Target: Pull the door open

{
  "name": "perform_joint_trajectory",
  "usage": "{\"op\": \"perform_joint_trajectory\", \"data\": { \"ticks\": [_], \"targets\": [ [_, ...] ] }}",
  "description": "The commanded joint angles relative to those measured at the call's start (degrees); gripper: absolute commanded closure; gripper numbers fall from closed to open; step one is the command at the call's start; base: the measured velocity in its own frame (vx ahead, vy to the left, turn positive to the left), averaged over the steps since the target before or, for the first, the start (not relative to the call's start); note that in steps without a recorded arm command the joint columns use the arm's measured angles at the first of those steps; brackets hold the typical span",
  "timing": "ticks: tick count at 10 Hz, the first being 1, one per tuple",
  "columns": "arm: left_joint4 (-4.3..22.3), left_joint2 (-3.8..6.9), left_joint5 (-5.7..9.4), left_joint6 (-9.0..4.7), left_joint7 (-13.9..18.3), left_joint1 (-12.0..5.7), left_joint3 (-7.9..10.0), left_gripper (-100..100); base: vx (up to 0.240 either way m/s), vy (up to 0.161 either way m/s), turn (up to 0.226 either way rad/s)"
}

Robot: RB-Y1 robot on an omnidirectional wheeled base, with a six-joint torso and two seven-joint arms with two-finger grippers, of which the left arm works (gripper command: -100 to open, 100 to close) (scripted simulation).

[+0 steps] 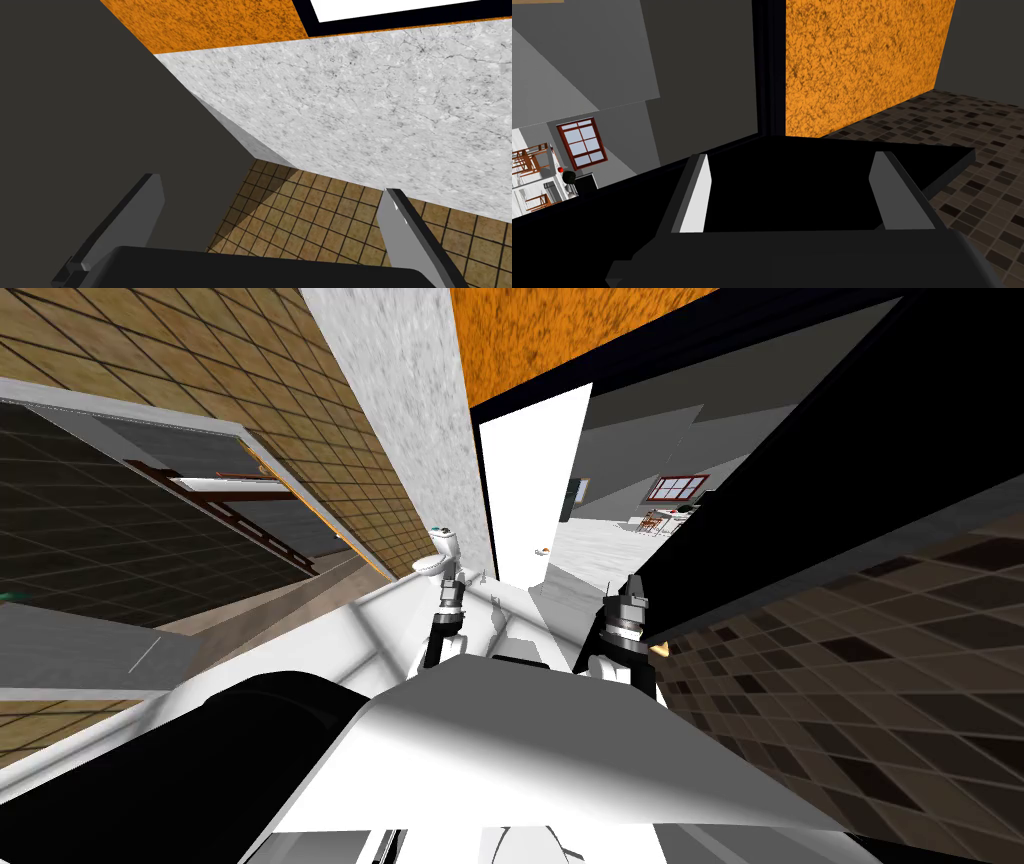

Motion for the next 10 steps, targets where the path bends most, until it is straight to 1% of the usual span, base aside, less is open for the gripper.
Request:
{"op": "perform_joint_trajectory", "data": {
  "ticks": [1,3,4,6,7,8,9,10],
  "targets": [
    [1.71,0.44,0.26,-0.37,0.12,-0.65,0.17,-100,0.146,0.013,-0.087],
    [4.23,0.99,0.63,-0.92,0.3,-1.61,0.43,-100,0.078,-0.026,-0.106],
    [5.9,1.31,0.88,-1.29,0.42,-2.25,0.59,-100,0.091,-0.032,-0.115],
    [7.71,1.64,1.16,-1.69,0.54,-2.94,0.78,-100,0.093,-0.015,-0.063],
    [9.67,1.97,1.45,-2.11,0.68,-3.69,0.98,-100,0.098,-0.013,-0.113],
    [10.81,2.14,1.62,-2.36,0.76,-4.12,1.09,-100,0.113,-0.01,-0.127],
    [13.09,2.48,1.96,-2.86,0.92,-4.99,1.32,-100,0.153,-0.022,-0.133],
    [14.23,2.65,2.13,-3.11,1.0,-5.43,1.44,-100,0.145,-0.026,-0.097]
  ]
}}
